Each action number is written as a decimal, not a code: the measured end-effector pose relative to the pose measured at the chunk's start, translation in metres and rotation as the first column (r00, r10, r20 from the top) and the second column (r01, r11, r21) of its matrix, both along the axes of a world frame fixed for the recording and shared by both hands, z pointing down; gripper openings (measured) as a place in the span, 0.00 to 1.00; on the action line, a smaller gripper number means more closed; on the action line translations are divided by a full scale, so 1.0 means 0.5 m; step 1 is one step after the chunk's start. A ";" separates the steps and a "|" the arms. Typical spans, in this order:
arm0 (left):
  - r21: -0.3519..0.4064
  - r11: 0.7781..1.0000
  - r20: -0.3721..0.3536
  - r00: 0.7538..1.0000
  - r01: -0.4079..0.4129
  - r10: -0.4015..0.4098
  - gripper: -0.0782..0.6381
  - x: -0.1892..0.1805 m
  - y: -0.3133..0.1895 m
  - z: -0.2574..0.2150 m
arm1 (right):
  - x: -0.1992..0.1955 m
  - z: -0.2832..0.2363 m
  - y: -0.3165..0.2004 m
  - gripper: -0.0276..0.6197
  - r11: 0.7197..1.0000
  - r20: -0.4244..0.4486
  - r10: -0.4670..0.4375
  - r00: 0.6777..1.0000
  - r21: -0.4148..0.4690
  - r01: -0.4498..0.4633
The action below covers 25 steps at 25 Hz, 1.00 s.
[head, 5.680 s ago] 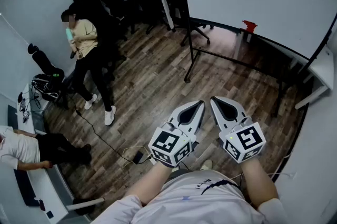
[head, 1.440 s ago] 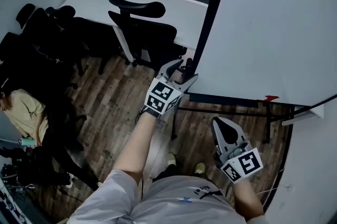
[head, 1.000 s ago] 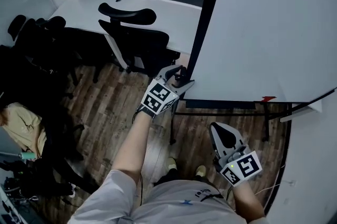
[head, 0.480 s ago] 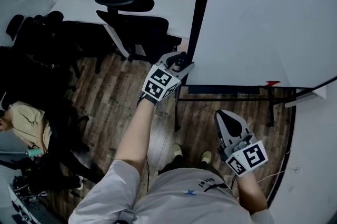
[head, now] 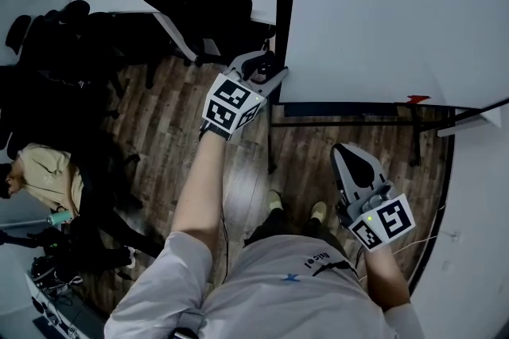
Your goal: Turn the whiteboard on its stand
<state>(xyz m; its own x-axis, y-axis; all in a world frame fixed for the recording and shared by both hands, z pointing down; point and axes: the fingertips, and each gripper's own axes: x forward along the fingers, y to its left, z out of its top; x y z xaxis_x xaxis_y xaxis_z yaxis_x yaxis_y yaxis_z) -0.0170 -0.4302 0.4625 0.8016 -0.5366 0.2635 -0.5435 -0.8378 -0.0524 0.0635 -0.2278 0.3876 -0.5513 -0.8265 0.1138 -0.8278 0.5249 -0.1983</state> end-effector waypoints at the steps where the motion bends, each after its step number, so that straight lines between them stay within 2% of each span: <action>1: -0.001 1.000 0.000 1.000 0.006 -0.006 0.38 -0.005 0.006 0.000 | 0.000 0.001 0.003 0.06 1.000 0.001 -0.003 1.000 -0.001 0.003; 7: -0.007 0.999 0.007 0.999 0.034 -0.034 0.38 -0.030 0.057 0.001 | 0.003 0.009 0.033 0.06 1.000 0.019 -0.029 0.999 -0.010 0.029; 15: -0.017 0.995 0.006 0.996 0.093 -0.093 0.38 -0.056 0.163 0.006 | 0.015 0.015 0.120 0.06 0.992 0.037 -0.123 0.992 0.000 0.123; 25: -0.030 0.982 0.004 0.982 0.188 -0.188 0.39 -0.080 0.269 0.009 | 0.081 0.056 0.263 0.06 0.972 0.053 -0.233 0.971 -0.028 0.234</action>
